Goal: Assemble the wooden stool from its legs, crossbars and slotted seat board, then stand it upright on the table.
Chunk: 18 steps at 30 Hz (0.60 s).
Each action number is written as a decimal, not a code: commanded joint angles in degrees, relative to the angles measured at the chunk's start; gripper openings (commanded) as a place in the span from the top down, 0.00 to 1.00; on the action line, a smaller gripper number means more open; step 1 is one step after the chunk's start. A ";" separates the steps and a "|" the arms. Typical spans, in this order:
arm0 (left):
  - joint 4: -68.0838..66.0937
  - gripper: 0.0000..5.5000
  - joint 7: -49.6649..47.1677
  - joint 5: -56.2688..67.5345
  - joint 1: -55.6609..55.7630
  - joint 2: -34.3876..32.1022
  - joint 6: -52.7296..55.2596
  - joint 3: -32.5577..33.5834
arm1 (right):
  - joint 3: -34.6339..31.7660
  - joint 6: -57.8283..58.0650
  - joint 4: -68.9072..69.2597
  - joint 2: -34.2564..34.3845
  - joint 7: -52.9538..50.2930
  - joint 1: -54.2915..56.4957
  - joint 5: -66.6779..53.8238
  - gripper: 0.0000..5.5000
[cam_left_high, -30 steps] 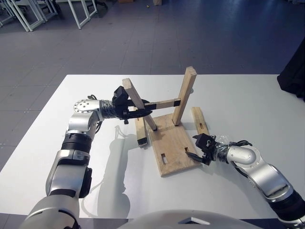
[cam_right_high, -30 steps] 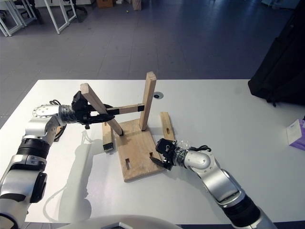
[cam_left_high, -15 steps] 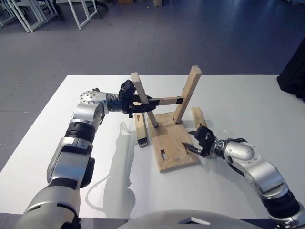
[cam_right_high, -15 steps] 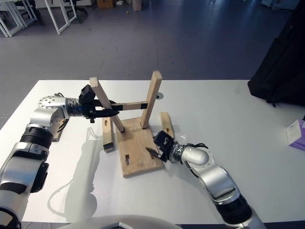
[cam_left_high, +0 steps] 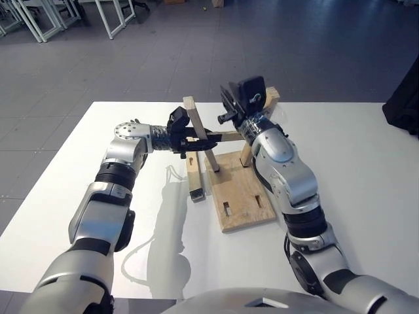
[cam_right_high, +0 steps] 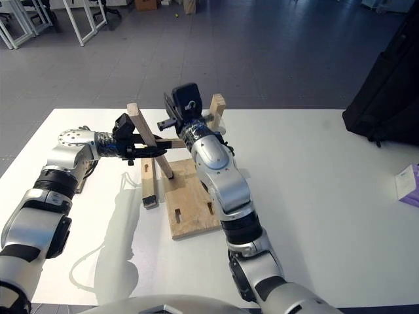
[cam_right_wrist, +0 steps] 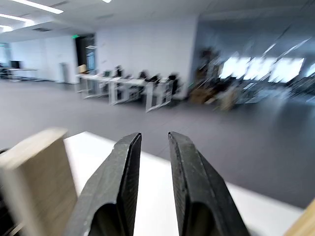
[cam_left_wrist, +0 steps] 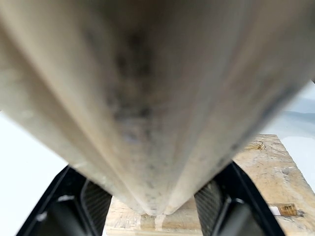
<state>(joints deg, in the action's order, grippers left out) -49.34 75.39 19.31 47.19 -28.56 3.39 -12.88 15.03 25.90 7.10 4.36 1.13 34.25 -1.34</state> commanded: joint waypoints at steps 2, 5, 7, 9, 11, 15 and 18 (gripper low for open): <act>-5.46 0.63 -4.81 -15.29 -8.27 0.58 3.49 -10.93 | 16.65 4.34 -14.07 -6.14 9.38 -5.88 8.56 0.82; -4.43 0.63 -4.42 -15.17 -8.43 0.41 3.79 -11.32 | 19.26 9.27 -10.60 -6.64 13.38 -9.10 7.16 0.82; -4.13 0.63 -4.55 -15.21 -8.62 0.37 3.89 -11.68 | 17.60 10.71 -7.91 -5.01 14.12 -9.60 4.89 0.82; -3.87 0.63 -4.63 -15.38 -8.95 0.35 4.04 -12.14 | 14.14 10.20 -4.89 -2.30 13.67 -9.18 2.04 0.82; -3.65 0.63 -4.70 -15.47 -9.33 0.34 4.07 -12.36 | 9.28 8.06 -1.36 0.76 11.64 -8.00 -0.37 0.82; -3.58 0.63 -4.75 -15.99 -10.09 0.11 3.96 -12.95 | 1.43 9.24 11.14 -2.46 13.55 -9.36 -5.62 0.82; -3.97 0.63 -5.19 -16.03 -9.99 -0.38 4.28 -12.75 | -2.06 14.45 18.93 -14.21 20.04 -16.18 -7.49 0.82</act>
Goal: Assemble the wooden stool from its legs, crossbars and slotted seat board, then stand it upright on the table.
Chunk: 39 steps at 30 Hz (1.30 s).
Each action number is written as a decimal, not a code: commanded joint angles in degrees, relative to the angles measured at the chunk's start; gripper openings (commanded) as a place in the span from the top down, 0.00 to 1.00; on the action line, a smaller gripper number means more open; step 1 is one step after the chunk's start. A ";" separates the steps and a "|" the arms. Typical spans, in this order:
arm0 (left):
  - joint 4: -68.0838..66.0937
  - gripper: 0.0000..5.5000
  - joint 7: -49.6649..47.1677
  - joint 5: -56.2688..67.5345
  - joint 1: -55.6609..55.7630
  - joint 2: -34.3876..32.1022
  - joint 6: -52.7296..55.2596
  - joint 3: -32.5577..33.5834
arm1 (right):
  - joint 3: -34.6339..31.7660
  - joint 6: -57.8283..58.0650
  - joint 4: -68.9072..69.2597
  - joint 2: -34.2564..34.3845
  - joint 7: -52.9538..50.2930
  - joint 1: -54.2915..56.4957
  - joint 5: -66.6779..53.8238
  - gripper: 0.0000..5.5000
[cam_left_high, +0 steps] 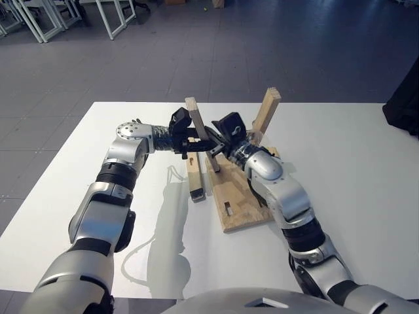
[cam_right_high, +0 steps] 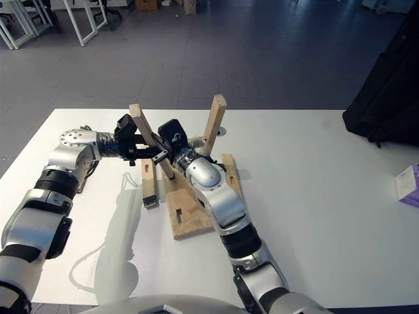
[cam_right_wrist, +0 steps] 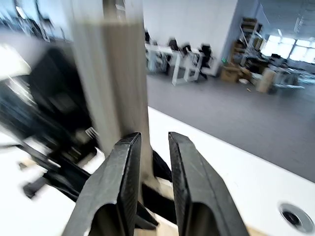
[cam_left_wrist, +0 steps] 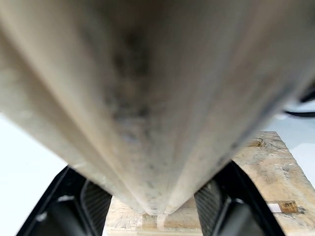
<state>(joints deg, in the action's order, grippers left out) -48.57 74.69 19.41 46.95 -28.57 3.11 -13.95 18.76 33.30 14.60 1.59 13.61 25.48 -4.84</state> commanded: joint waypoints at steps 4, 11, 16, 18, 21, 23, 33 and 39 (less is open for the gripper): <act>-6.08 0.63 -4.91 -16.15 -9.15 -0.72 4.16 -11.32 | -13.35 14.16 10.79 -25.69 13.68 -12.44 -4.66 0.82; -7.12 0.63 -5.71 -16.28 -7.82 -0.03 2.48 -11.11 | -19.87 4.41 -15.68 -19.20 -9.15 5.59 5.51 0.82; -8.69 0.63 -5.71 -17.44 -6.33 1.77 1.41 -12.74 | -3.68 1.87 -7.34 -3.64 3.46 11.62 -4.04 0.82; -10.30 0.63 -5.69 -17.94 -4.36 3.73 1.07 -13.70 | 1.46 4.93 0.44 -1.09 8.13 10.84 -8.37 0.82; -12.12 0.63 -4.89 -17.60 -2.49 6.21 -0.48 -14.41 | 2.18 7.52 3.46 -0.57 9.66 10.31 -9.79 0.82; -11.97 0.63 -3.41 -16.38 -2.88 6.88 -2.71 -13.86 | -0.36 8.43 2.35 -2.33 9.18 9.86 -8.43 0.82; -3.60 0.63 7.61 -8.12 -6.88 3.37 -3.02 -9.62 | -9.42 24.51 16.11 -34.25 31.16 -11.95 -21.84 0.82; -1.74 0.63 7.90 -8.91 -6.18 2.98 -1.97 -9.63 | -0.34 19.15 16.22 -40.97 30.69 -20.52 -15.13 0.82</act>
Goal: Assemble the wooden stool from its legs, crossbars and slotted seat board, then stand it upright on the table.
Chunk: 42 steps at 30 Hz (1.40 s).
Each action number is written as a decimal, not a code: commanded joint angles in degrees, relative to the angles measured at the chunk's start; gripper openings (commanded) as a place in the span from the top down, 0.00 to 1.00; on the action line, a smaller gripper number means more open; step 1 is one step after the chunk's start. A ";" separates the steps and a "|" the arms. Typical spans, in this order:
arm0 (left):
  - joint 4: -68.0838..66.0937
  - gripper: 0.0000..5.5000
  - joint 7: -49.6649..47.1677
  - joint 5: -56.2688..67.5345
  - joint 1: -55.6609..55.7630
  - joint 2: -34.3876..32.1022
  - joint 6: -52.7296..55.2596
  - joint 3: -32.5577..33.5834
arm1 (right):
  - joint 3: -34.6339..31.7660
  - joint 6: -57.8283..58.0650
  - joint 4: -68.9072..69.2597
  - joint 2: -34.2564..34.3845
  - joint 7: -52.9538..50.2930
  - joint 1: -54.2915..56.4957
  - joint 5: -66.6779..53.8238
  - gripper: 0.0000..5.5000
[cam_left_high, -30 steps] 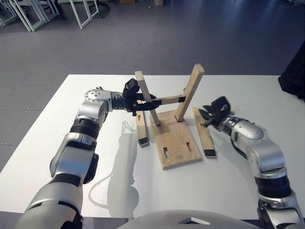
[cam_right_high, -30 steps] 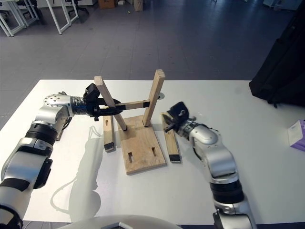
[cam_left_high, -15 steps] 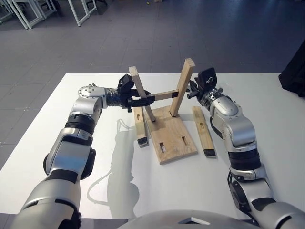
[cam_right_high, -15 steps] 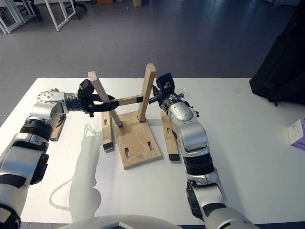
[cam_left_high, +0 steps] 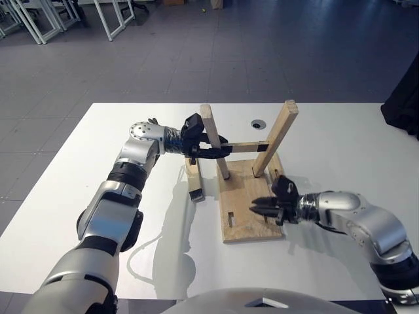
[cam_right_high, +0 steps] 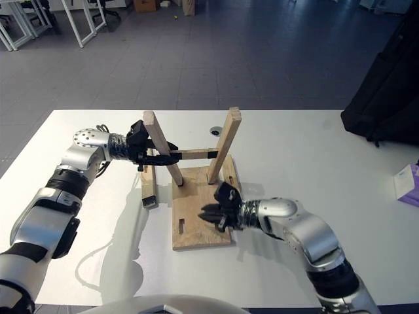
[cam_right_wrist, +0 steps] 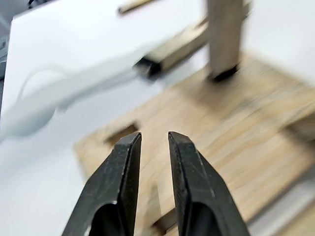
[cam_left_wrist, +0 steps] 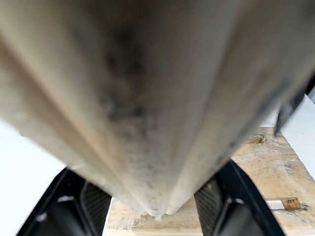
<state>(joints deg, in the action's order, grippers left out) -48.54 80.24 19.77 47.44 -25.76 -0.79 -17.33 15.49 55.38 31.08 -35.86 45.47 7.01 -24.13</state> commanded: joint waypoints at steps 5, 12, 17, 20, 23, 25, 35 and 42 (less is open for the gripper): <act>0.00 0.63 1.95 -9.33 -6.38 -0.69 2.20 -6.06 | 5.33 -4.77 -0.72 -5.25 -2.02 -5.10 6.75 0.82; 0.94 0.45 0.53 -11.01 -2.66 -1.51 1.68 -3.39 | 7.85 -7.44 -2.82 -5.13 -4.52 -5.91 10.83 0.82; 3.37 0.30 1.73 -15.52 -0.45 -6.20 -0.39 -2.72 | 8.36 -7.77 -2.65 -4.80 -6.12 -7.31 11.31 0.82; 6.63 0.27 1.90 -20.44 0.27 -13.25 -1.09 -2.88 | 8.64 -7.29 -1.62 -3.98 -7.60 -8.48 10.87 0.82; 8.37 0.30 -3.46 -20.02 1.68 -15.96 3.64 2.26 | 8.97 -6.92 -0.77 -3.45 -8.76 -9.59 10.40 0.82; 15.03 0.35 -6.46 -13.16 2.00 -15.86 12.09 9.83 | 9.69 -6.85 -0.50 -3.18 -9.39 -9.94 10.42 0.82; 70.14 0.58 -59.59 8.17 -0.10 7.28 54.78 31.66 | 9.38 -5.44 0.79 -3.84 -10.26 -11.01 9.24 0.82; 73.73 0.58 -71.15 14.18 15.10 14.62 42.89 38.31 | 9.58 -5.82 0.75 -4.10 -10.46 -11.02 9.81 0.82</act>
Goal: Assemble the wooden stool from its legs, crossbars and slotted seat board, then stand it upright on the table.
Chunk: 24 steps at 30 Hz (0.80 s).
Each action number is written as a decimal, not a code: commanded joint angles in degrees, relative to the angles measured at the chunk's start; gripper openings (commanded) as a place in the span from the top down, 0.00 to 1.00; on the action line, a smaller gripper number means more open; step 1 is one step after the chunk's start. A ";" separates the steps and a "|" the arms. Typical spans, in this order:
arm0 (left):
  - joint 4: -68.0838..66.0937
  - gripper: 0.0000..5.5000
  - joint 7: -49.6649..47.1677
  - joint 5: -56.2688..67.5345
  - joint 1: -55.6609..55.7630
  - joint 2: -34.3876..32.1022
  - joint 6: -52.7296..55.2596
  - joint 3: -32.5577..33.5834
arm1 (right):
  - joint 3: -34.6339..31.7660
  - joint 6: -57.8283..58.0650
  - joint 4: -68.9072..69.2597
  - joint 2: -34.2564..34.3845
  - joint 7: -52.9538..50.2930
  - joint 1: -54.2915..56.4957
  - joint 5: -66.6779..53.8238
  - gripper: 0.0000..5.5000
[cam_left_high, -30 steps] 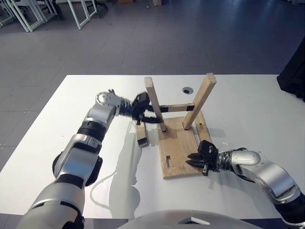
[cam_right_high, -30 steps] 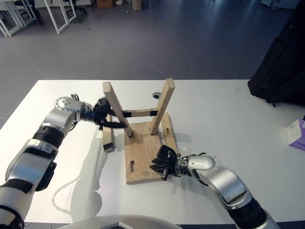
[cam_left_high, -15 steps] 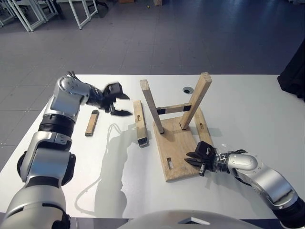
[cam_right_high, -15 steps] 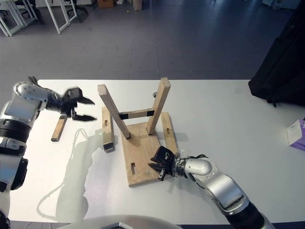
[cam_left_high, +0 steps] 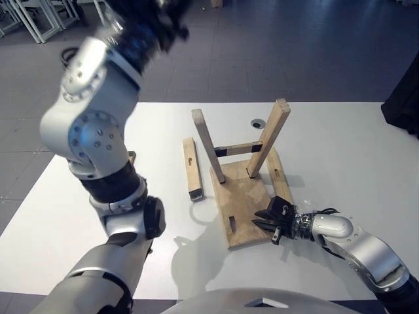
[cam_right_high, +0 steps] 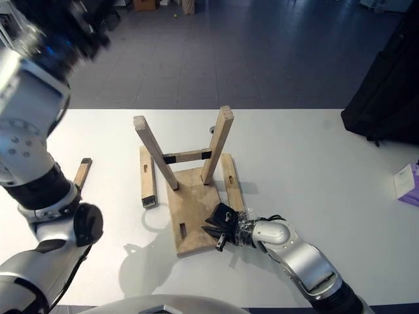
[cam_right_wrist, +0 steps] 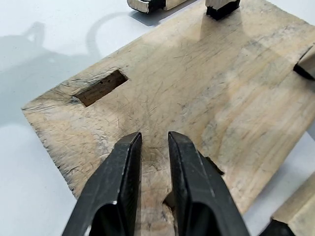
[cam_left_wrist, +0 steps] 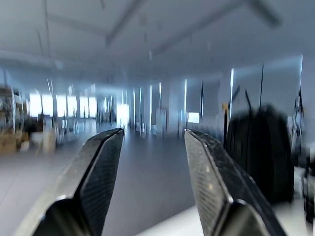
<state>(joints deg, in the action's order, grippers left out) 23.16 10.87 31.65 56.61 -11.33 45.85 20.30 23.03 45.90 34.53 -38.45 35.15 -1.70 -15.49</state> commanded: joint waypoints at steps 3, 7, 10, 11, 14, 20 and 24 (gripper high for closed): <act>2.62 0.58 -5.19 2.55 -5.33 0.30 8.68 -5.87 | 2.27 3.67 -2.46 -2.04 0.05 -1.96 1.46 0.82; -0.29 0.58 -6.38 -5.10 -37.74 0.38 9.00 -20.50 | 2.27 3.96 -1.27 -3.28 0.19 -1.94 1.82 0.82; -0.50 0.58 -3.37 -8.18 -49.79 -1.65 4.86 -30.19 | 1.89 4.54 -0.73 -3.87 0.57 -1.93 1.45 0.82; -0.07 0.58 -2.89 -8.84 -49.52 -2.30 3.56 -30.97 | 1.82 4.75 -0.85 -3.85 0.62 -1.88 1.30 0.82; -0.68 0.58 -0.75 -8.78 -39.10 -5.02 -0.24 -24.71 | 1.42 5.22 -0.73 -3.45 0.14 -2.58 1.00 0.82; 5.95 0.58 5.56 12.38 -21.28 -10.82 3.93 -5.45 | 1.82 5.07 -1.49 -2.59 -0.46 -2.70 1.28 0.82; 8.22 0.58 -1.91 30.54 -14.63 -14.41 6.04 6.84 | 1.99 5.05 -1.16 -2.41 -1.11 -3.14 1.23 0.82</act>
<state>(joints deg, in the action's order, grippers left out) 30.42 13.77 56.14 38.79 -23.48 50.20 22.09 23.49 47.22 36.26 -39.42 34.87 -2.29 -15.79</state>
